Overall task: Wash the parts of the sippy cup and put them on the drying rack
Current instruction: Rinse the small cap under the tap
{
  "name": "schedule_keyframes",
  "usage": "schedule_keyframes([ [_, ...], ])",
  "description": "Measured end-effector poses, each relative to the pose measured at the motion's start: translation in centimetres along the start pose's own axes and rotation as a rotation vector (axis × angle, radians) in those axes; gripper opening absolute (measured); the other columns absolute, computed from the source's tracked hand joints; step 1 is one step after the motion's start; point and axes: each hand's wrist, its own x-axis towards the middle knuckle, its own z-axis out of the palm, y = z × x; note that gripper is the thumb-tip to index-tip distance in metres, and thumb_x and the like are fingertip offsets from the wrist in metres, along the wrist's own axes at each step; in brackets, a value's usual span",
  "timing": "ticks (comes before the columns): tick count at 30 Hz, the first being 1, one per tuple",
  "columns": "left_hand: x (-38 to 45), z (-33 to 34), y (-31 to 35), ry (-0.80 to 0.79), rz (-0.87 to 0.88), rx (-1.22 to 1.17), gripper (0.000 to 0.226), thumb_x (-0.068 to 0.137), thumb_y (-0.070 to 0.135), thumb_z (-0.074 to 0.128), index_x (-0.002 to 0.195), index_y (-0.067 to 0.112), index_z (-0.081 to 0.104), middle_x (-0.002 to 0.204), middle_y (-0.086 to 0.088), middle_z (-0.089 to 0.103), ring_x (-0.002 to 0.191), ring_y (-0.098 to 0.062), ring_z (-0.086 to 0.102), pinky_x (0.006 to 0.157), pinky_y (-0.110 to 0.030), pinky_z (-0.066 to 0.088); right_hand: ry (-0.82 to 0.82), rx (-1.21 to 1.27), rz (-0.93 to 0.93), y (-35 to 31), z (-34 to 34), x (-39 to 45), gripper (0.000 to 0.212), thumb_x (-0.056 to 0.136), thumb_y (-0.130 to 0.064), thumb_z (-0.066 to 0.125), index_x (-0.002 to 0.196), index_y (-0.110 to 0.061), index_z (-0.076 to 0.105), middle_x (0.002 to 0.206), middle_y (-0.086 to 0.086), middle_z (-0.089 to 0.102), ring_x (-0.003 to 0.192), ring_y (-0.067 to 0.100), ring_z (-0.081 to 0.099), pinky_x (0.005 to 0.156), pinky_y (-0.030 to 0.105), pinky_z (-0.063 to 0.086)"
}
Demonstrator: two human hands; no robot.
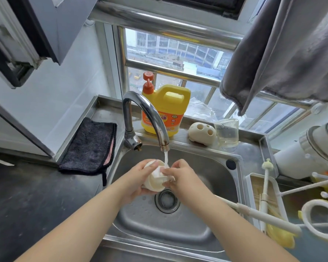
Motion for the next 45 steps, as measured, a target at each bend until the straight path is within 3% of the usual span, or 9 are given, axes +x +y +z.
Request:
schedule_keyframes([
  [7, 0.1, 0.0, 0.3, 0.015, 0.102, 0.087, 0.024, 0.098, 0.015, 0.051, 0.116, 0.027, 0.061, 0.115, -0.014, 0.065, 0.087, -0.020, 0.066, 0.061, -0.034, 0.056, -0.258, -0.390, -0.304, -0.3, 0.5, -1.7, 0.047, 0.099, -0.027, 0.035, 0.145, -0.021, 0.028, 0.132, 0.008, 0.030, 0.114, 0.029, 0.043, 0.094, 0.033, 0.039],
  [16, 0.3, 1.9, 0.3, 0.067, 0.060, 0.171, 0.029, 0.100, 0.014, 0.038, 0.114, 0.035, 0.054, 0.114, 0.000, 0.062, 0.096, -0.021, 0.064, 0.073, -0.040, 0.059, -0.116, -0.532, -0.033, -0.9, 0.1, -0.2, 0.039, 0.086, -0.005, 0.051, 0.124, -0.014, 0.050, 0.125, 0.009, 0.039, 0.077, 0.029, 0.048, 0.064, 0.034, 0.033],
  [20, 1.1, 2.3, 0.4, 0.172, 0.073, 0.206, 0.039, 0.099, 0.011, 0.032, 0.102, 0.038, 0.058, 0.118, -0.007, 0.060, 0.099, -0.027, 0.062, 0.060, -0.035, 0.057, -0.020, 0.366, 0.160, -1.6, 1.7, -0.2, 0.022, 0.083, -0.016, 0.046, 0.100, -0.027, 0.055, 0.094, 0.006, 0.057, 0.074, 0.017, 0.058, 0.065, 0.033, 0.050],
  [25, 1.1, 1.9, 0.6, 0.156, 0.036, 0.316, 0.038, 0.087, -0.005, 0.042, 0.103, 0.024, 0.059, 0.105, -0.008, 0.063, 0.091, -0.027, 0.063, 0.073, -0.049, 0.058, -0.127, -0.057, 0.055, -0.8, -0.1, -0.6, 0.042, 0.088, -0.010, 0.052, 0.128, -0.020, 0.050, 0.123, 0.004, 0.039, 0.086, 0.024, 0.054, 0.061, 0.034, 0.036],
  [29, 1.5, 1.9, 2.7, 0.173, 0.035, 0.626, 0.030, 0.086, -0.001, 0.044, 0.105, 0.016, 0.060, 0.105, -0.008, 0.061, 0.091, -0.025, 0.059, 0.056, -0.032, 0.053, -0.068, -0.582, -0.189, -1.5, -0.9, 0.1, 0.058, 0.063, -0.011, 0.076, 0.119, -0.007, 0.060, 0.122, 0.012, 0.051, 0.073, 0.025, 0.057, 0.051, 0.031, 0.042],
  [33, 1.4, 1.3, 2.8, 0.209, 0.099, 0.804, 0.036, 0.082, 0.001, 0.046, 0.106, 0.023, 0.061, 0.101, -0.001, 0.061, 0.092, -0.022, 0.058, 0.064, -0.029, 0.051, -0.123, -0.354, -0.188, 0.3, 0.7, 0.3, 0.028, 0.093, -0.011, 0.046, 0.120, -0.013, 0.049, 0.105, 0.006, 0.042, 0.082, 0.025, 0.047, 0.071, 0.035, 0.041],
  [39, 1.7, 2.4, 0.3, 0.252, 0.097, 0.474, 0.023, 0.098, 0.016, 0.040, 0.106, 0.028, 0.058, 0.105, -0.002, 0.061, 0.092, -0.021, 0.060, 0.059, -0.029, 0.055, -0.062, -0.089, -0.041, 0.7, 1.6, 0.2, 0.024, 0.095, -0.018, 0.054, 0.112, -0.009, 0.067, 0.109, 0.002, 0.052, 0.106, 0.022, 0.053, 0.085, 0.020, 0.038],
  [42, 1.5, 1.7, 0.6, 0.149, 0.066, 0.398, 0.040, 0.087, -0.001, 0.037, 0.109, 0.024, 0.058, 0.107, -0.008, 0.062, 0.095, -0.027, 0.063, 0.061, -0.037, 0.059, -0.071, -0.079, -0.047, 0.7, 1.2, -0.4, 0.016, 0.092, -0.005, 0.056, 0.105, -0.009, 0.065, 0.103, 0.005, 0.055, 0.089, 0.012, 0.058, 0.071, 0.010, 0.039],
  [45, 1.1, 0.6, 1.1, 0.093, 0.087, 0.535, 0.052, 0.062, 0.003, 0.043, 0.107, 0.019, 0.062, 0.103, -0.012, 0.065, 0.095, -0.033, 0.064, 0.068, -0.049, 0.059, -0.103, -0.172, -0.137, 0.7, -0.1, -0.5, 0.014, 0.085, -0.009, 0.060, 0.094, -0.018, 0.055, 0.099, 0.005, 0.051, 0.070, 0.021, 0.051, 0.063, 0.031, 0.041],
])
